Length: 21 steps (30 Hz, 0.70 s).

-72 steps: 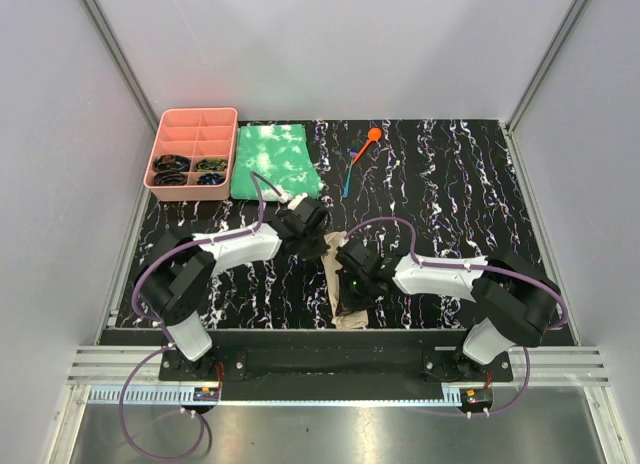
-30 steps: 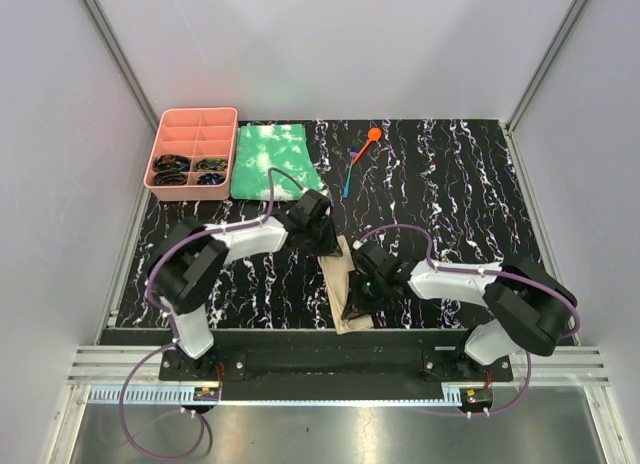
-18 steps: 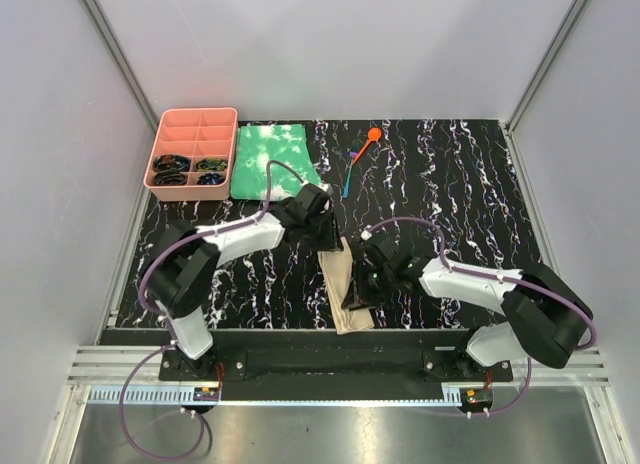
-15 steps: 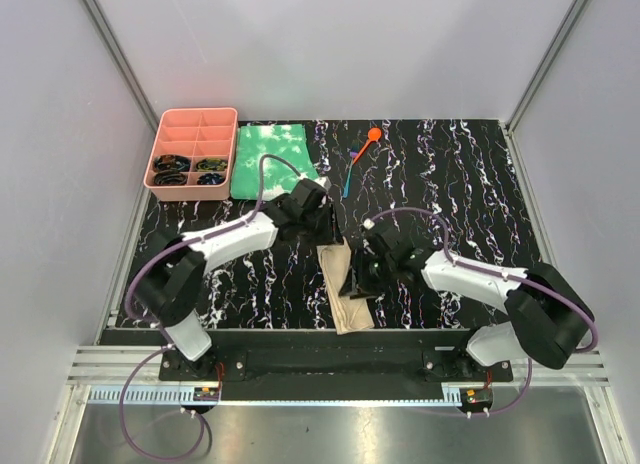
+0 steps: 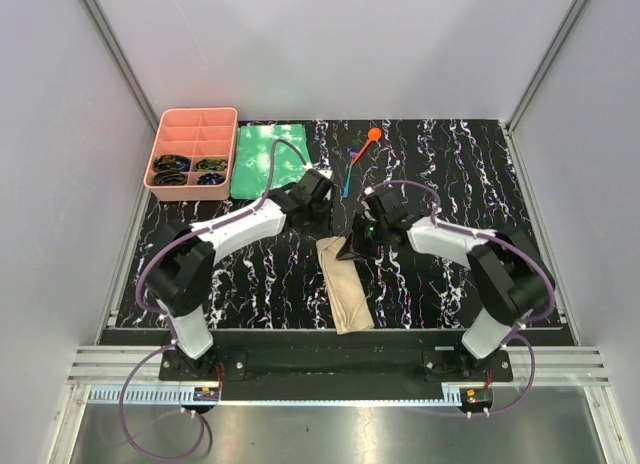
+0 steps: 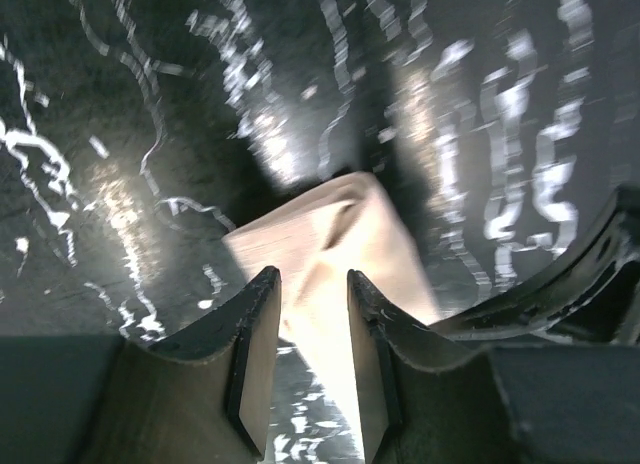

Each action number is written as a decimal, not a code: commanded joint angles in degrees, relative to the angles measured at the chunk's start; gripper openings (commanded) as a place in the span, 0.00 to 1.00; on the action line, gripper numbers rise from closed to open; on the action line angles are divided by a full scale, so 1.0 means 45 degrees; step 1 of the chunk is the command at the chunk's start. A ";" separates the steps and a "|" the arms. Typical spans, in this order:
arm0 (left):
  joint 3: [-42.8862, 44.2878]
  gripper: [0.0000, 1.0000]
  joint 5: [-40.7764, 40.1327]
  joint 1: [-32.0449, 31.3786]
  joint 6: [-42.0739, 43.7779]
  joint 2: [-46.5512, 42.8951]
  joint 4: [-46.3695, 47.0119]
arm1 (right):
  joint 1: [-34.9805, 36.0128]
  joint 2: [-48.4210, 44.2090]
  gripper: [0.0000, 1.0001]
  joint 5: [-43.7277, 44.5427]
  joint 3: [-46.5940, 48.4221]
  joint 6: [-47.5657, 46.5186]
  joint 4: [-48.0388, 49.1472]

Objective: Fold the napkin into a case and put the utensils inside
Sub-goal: Smooth out the smaller rectangle-folded napkin at the center of the board.

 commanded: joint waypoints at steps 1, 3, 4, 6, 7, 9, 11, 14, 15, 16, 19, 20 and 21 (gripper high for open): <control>0.0503 0.36 -0.0808 0.0028 0.0737 0.0237 -0.0488 | -0.0012 0.1170 0.02 -0.0957 0.0874 0.0147 0.1347; 0.0522 0.36 -0.0712 0.0028 0.0777 0.0413 -0.0527 | -0.0031 0.1464 0.01 -0.1112 0.0933 0.0264 0.1697; 0.0503 0.36 -0.0653 0.0028 0.0815 0.0433 -0.0527 | -0.0051 0.1679 0.00 -0.1191 0.0933 0.0284 0.1796; 0.0445 0.35 -0.0613 0.0028 0.0796 0.0530 -0.0527 | -0.0051 0.1875 0.00 -0.1289 0.0972 0.0343 0.1992; 0.0425 0.35 -0.0594 0.0028 0.0777 0.0531 -0.0527 | -0.0070 0.1992 0.00 -0.1289 0.0992 0.0343 0.2050; 0.0405 0.35 -0.0497 0.0009 0.0777 0.0550 -0.0488 | -0.0148 0.2071 0.00 -0.1347 0.1011 0.0362 0.2129; 0.0386 0.35 -0.0419 0.0009 0.0777 0.0570 -0.0507 | -0.0168 0.2247 0.00 -0.1348 0.1070 0.0381 0.2149; 0.0347 0.35 -0.0379 -0.0030 0.0796 0.0628 -0.0507 | -0.0207 0.2422 0.00 -0.1406 0.1109 0.0421 0.2110; 0.0308 0.34 -0.0398 -0.0031 0.0758 0.0609 -0.0488 | -0.0226 0.2462 0.00 -0.1464 0.1128 0.0421 0.2129; 0.0230 0.34 -0.0418 -0.0089 0.0719 0.0609 -0.0488 | -0.0246 0.2520 0.00 -0.1504 0.1148 0.0421 0.2516; 0.0171 0.31 -0.0301 -0.0206 0.0738 0.0745 -0.0468 | -0.0285 0.2540 0.00 -0.1524 0.1129 0.0440 0.2578; 0.0132 0.31 -0.0262 -0.0206 0.0699 0.0784 -0.0449 | -0.0304 0.2521 0.00 -0.1543 0.1129 0.0460 0.2598; 0.0093 0.31 -0.0223 -0.0245 0.0699 0.0785 -0.0429 | -0.0343 0.2521 0.00 -0.1621 0.1148 0.0460 0.2598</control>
